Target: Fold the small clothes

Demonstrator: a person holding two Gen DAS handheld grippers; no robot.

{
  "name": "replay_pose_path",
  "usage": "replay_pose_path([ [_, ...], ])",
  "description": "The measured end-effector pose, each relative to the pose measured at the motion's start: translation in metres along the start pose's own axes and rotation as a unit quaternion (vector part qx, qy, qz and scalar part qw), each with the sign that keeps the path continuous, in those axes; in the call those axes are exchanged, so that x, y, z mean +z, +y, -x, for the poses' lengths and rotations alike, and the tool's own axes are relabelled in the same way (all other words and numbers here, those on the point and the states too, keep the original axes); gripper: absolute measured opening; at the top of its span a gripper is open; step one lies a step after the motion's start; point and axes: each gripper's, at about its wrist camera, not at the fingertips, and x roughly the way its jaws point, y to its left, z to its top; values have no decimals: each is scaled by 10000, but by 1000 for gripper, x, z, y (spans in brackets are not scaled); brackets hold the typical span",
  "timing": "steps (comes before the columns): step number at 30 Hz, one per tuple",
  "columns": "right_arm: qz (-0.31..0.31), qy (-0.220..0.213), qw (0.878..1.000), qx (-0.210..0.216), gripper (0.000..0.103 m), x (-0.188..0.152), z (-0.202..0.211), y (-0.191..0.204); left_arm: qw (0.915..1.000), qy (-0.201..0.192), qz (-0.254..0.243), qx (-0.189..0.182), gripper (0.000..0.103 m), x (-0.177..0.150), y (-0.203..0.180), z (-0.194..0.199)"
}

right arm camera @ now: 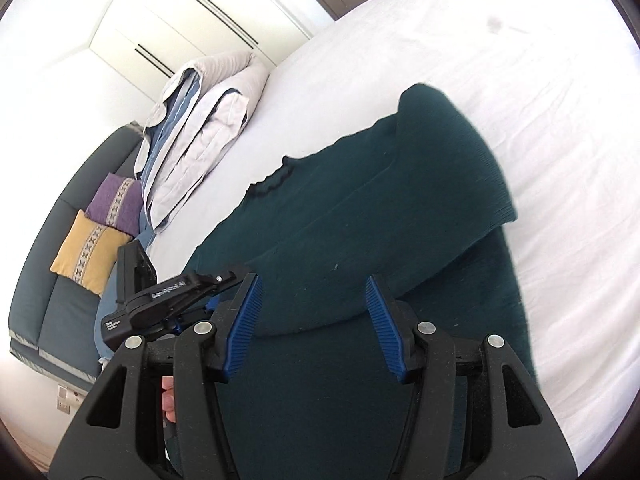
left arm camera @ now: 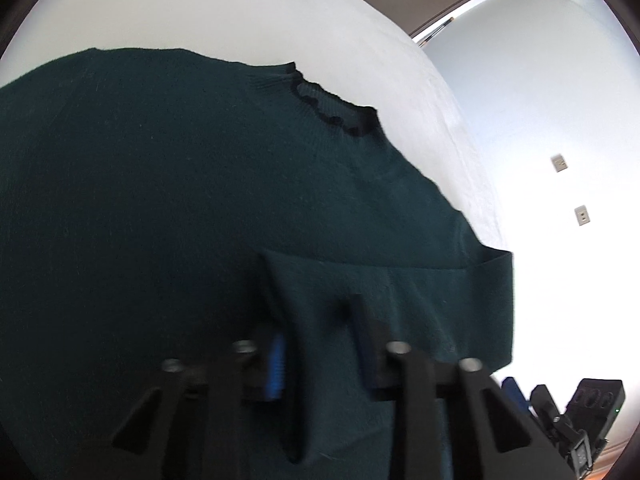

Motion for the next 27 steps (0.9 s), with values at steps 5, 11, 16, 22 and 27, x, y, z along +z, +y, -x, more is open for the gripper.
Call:
replay_pose_path([
  [5, 16, -211, 9995, -241, 53, 20, 16, -16, 9983, -275, -497, 92, 9, 11, -16, 15],
  [11, -33, -467, 9956, -816, 53, 71, 18, -42, 9916, -1014, -784, 198, 9, 33, -21, 43],
  [16, -113, -371, 9919, -1212, 53, 115, -3, -68, 9861, -1352, -847, 469, 9, 42, -3, 43],
  [22, -131, 84, 9886, -1499, 53, 146, -60, -90, 9895, -1210, -603, 520, 9, 37, 23, 20],
  [27, 120, 359, 9835, -1770, 27, 158, -98, -101, 9896, -1246, -561, 459, 9, 36, 32, 19],
])
